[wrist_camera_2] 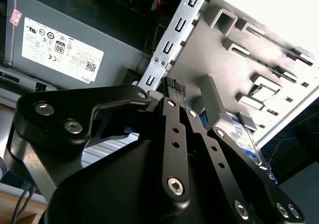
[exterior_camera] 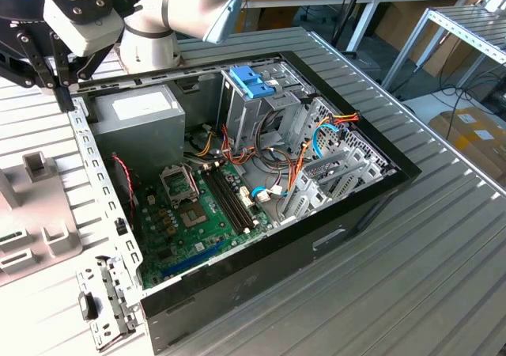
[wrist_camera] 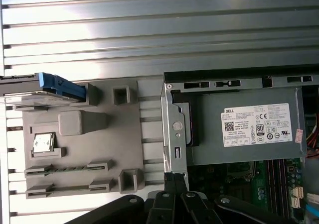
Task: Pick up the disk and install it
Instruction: 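Reach for the disk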
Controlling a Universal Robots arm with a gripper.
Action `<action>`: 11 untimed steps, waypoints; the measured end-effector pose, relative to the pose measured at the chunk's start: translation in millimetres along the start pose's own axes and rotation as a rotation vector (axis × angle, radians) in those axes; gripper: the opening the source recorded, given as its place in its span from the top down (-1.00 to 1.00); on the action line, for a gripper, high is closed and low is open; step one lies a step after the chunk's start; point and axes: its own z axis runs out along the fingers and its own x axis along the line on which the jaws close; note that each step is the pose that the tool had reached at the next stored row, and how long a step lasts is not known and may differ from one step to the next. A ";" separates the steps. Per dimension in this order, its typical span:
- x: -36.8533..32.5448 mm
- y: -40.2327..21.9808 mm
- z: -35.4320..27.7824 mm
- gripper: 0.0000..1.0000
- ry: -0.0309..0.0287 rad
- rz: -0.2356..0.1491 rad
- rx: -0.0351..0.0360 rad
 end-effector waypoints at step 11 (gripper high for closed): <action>3.6 -0.3 -0.1 0.79 0.0001 0.000 0.0001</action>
